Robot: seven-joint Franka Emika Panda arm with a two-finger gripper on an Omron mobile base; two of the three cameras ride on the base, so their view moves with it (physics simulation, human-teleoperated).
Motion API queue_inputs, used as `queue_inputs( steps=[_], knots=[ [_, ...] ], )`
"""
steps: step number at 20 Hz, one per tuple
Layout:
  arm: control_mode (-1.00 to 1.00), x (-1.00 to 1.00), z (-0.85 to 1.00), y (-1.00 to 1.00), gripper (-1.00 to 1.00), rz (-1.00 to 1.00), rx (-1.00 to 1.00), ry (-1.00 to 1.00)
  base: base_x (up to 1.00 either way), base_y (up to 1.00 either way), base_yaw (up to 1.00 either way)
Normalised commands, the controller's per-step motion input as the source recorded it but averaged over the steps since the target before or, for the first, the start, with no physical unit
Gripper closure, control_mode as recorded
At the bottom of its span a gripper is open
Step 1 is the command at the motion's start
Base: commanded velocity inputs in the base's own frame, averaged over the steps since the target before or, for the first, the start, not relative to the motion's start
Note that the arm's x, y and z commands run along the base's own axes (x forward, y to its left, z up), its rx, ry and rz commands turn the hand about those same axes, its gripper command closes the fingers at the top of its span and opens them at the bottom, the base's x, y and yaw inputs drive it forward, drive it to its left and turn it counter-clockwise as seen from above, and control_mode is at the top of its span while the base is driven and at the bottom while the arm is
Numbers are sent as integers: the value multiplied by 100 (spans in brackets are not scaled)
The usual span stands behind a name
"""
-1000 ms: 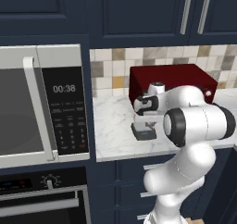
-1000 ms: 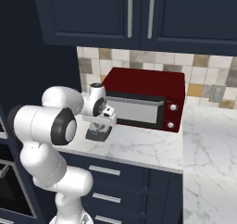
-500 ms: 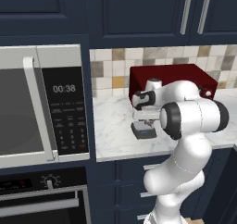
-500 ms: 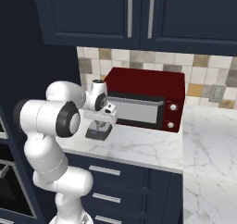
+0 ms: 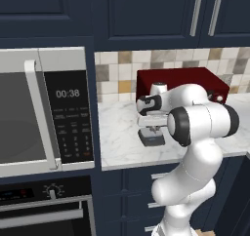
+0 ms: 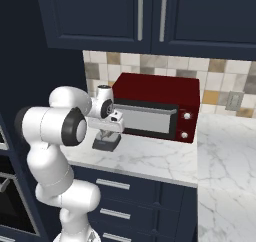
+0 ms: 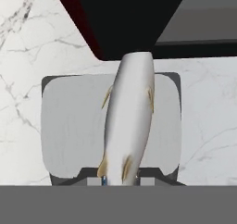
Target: Take the fish from the fridge and place it on the digital scale on the counter by the fridge. Wait a few seconds for a reading, then move it to the plate on the dining counter.
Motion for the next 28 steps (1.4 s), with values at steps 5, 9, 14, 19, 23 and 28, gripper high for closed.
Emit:
queue_inputs(
  steps=[5,9,14,19,23,28],
  knots=[
    [-100,5,-9,0,100,0,0,0,0,0,0],
    [-100,0,0,0,-100,0,0,1,0,0,0],
    [-100,0,0,0,-100,0,0,3,0,0,0],
    [-100,0,0,0,-100,0,0,7,0,0,0],
    [-100,-1,5,0,-100,0,0,6,0,0,0],
    [-100,-46,45,0,-100,0,0,1,0,0,0]
  ],
)
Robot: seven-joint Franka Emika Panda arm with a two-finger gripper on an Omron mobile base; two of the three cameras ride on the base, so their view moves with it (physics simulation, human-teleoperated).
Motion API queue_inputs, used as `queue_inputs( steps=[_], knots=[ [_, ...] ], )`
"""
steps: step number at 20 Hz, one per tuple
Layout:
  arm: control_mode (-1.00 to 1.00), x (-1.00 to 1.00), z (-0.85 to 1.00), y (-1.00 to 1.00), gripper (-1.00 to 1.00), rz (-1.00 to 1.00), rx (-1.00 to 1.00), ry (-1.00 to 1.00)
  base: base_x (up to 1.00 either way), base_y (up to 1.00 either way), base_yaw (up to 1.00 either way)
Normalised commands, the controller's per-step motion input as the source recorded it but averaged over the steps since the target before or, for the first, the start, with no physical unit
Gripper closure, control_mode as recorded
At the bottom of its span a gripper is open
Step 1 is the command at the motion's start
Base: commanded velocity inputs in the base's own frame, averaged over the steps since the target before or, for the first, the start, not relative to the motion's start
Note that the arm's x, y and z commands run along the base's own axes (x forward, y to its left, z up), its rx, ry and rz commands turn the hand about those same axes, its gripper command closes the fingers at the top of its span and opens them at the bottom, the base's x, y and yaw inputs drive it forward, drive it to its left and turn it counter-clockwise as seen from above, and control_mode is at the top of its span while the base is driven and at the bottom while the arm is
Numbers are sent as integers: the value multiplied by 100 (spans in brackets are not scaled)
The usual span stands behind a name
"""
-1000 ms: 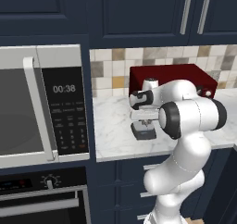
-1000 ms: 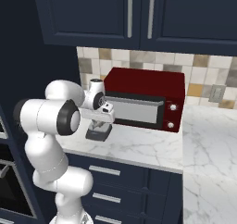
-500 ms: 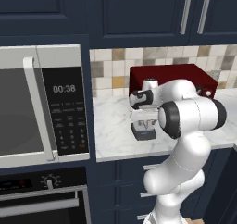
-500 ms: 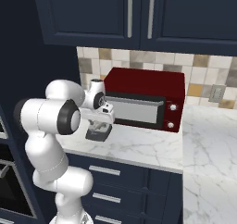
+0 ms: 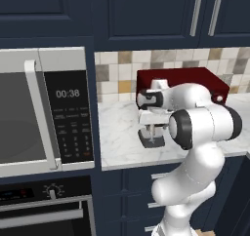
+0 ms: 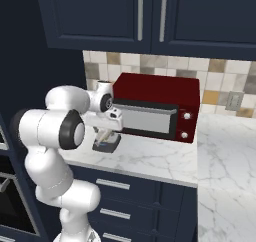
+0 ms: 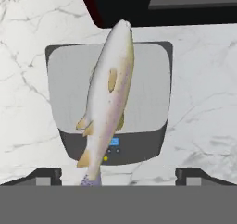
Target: Take the fish from the fridge and place it on the digital scale on the counter by the fridge. Wait a few seconds for a reading, then move it to the plate on the dining counter.
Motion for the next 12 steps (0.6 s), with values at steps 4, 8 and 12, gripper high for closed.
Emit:
queue_inputs(
  steps=[4,8,12],
  knots=[
    [-100,-99,67,18,-100,0,0,-2,0,0,0],
    [-100,-98,81,16,-100,0,0,-5,0,0,0],
    [-100,-88,68,12,-100,0,0,-22,0,0,0]
  ],
)
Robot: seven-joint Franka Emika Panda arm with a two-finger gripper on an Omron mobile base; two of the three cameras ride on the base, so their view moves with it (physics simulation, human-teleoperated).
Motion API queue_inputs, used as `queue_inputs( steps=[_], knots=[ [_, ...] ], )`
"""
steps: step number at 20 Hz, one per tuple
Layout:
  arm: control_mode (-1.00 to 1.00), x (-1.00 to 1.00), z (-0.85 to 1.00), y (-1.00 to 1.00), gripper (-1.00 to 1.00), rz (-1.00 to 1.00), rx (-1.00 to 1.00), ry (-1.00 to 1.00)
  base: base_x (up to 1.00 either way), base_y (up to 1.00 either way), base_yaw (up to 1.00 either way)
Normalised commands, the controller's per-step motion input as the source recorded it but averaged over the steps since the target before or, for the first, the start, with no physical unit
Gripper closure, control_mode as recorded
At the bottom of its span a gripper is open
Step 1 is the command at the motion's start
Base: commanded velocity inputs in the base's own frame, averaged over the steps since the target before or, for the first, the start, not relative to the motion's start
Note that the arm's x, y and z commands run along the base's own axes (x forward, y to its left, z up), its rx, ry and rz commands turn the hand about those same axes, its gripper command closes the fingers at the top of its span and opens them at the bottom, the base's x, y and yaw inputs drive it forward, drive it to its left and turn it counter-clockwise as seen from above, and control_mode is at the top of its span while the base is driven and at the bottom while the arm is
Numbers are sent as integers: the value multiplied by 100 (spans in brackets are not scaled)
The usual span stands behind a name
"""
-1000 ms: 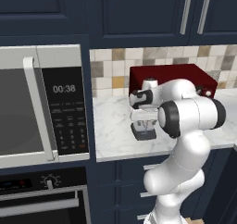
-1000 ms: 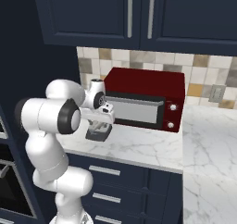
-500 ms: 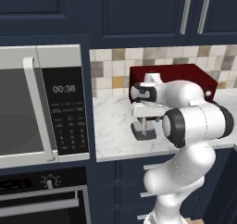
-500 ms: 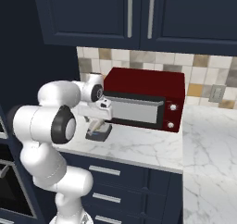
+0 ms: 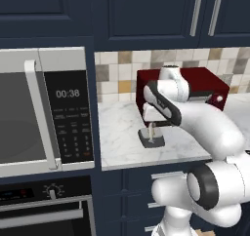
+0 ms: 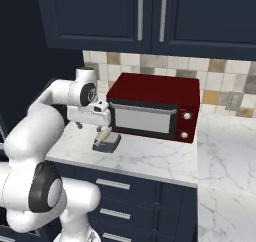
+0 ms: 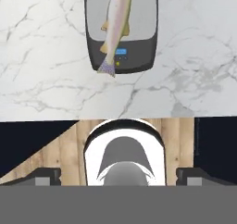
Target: Take the fish from the fridge and place it on the digital scale on the counter by the fridge. Wait a few seconds for a reading, then move it to the plate on the dining counter.
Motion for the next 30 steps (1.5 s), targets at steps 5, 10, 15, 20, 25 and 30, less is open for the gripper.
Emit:
queue_inputs(
  steps=[5,10,15,20,25,30],
  knots=[
    [-100,-88,41,0,-100,-2,0,-30,0,0,0],
    [-100,-44,28,0,-100,0,0,-18,0,0,0],
    [-100,0,0,0,-100,0,0,0,0,0,0],
    [-100,0,0,0,-100,0,0,0,0,0,0],
    [-100,0,0,0,-100,0,0,0,0,0,0],
    [-100,0,0,0,-100,0,0,0,0,0,0]
  ],
)
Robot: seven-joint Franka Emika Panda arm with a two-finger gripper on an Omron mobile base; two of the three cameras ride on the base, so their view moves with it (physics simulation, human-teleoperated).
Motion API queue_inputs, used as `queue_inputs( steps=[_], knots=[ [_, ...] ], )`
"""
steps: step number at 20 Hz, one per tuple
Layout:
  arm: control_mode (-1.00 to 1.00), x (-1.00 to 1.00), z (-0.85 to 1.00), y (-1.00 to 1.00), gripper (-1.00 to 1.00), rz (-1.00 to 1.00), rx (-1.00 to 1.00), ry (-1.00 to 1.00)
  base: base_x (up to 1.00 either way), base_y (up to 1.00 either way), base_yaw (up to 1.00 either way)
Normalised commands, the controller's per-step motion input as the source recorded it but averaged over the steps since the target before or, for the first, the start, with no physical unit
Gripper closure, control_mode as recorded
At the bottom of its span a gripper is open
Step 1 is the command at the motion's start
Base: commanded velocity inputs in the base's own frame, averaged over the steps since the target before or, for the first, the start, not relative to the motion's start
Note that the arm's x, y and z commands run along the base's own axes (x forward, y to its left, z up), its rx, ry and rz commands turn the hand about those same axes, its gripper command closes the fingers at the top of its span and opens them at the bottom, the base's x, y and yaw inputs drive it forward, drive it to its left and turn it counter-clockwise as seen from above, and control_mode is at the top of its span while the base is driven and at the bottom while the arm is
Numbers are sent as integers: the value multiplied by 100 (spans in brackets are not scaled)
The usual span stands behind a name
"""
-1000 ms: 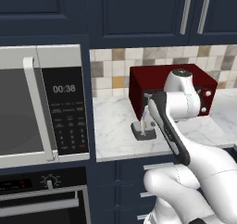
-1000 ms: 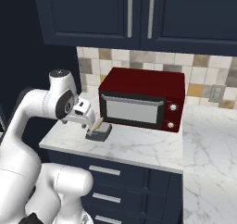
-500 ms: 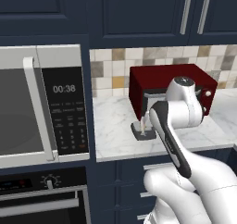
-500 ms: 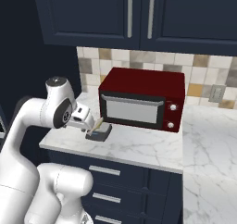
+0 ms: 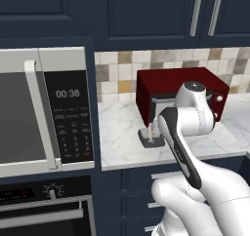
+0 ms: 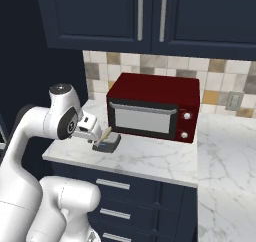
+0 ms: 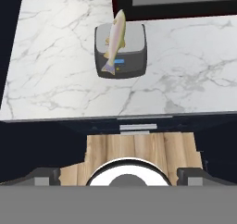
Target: Take the fish from the fridge and place it on the digital scale on the counter by the fridge. Wait a few seconds for a reading, then move it to the plate on the dining counter.
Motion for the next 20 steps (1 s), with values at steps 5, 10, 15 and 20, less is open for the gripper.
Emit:
queue_inputs(
  steps=[5,10,15,20],
  knots=[
    [-100,0,0,0,-100,0,0,0,0,0,0],
    [-100,0,0,0,-100,0,0,0,0,0,0],
    [-100,0,0,0,-100,0,0,0,0,0,0],
    [-100,0,0,0,-100,0,0,0,0,0,0]
  ],
)
